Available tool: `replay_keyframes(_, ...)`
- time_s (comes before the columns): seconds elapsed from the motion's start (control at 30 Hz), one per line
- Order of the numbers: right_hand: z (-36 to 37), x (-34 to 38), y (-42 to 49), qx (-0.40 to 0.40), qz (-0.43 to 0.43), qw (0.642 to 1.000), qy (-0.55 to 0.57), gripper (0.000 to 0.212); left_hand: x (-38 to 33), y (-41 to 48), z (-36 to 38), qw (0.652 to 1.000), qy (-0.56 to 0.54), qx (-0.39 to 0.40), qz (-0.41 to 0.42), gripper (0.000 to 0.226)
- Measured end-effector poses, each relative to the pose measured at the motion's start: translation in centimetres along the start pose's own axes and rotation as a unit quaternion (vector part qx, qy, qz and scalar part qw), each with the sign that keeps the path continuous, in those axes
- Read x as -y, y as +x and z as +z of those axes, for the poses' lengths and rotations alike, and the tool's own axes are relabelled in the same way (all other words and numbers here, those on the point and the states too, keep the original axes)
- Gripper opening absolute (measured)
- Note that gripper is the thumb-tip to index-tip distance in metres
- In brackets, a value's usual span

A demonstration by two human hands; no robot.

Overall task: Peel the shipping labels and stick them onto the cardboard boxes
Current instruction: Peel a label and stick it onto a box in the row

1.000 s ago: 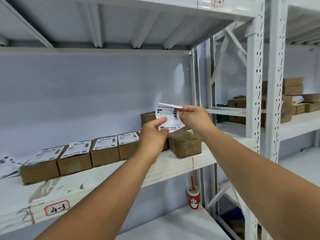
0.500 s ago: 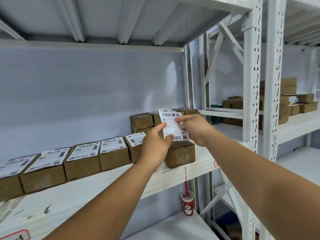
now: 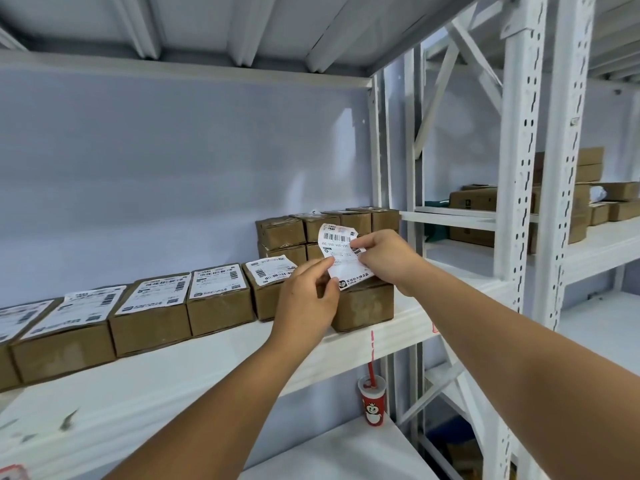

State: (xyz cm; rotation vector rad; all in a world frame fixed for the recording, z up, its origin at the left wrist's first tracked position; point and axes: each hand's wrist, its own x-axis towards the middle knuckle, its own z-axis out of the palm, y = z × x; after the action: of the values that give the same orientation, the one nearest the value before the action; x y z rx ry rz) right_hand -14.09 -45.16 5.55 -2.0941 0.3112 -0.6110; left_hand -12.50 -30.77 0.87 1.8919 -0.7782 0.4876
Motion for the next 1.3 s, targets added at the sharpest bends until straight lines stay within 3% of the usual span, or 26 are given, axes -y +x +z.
replay_keyframes(0.77,-0.3,0.4,0.0,0.033,-0.085,0.981,-0.174,0.038,1.3,0.5,0.3,0.999,-0.03,-0.02,-0.004,0.037)
replay_keyframes(1.1,-0.2,-0.1,0.2,0.024,-0.077,0.985,-0.155,0.037,1.5,0.6,0.6,1.0,-0.002,-0.016,0.017,0.036)
replay_keyframes(1.3,-0.6,0.2,-0.1,0.063,-0.102,0.975,-0.19,0.038,1.5,0.7,0.6,1.0,-0.005,-0.005,0.006,0.029)
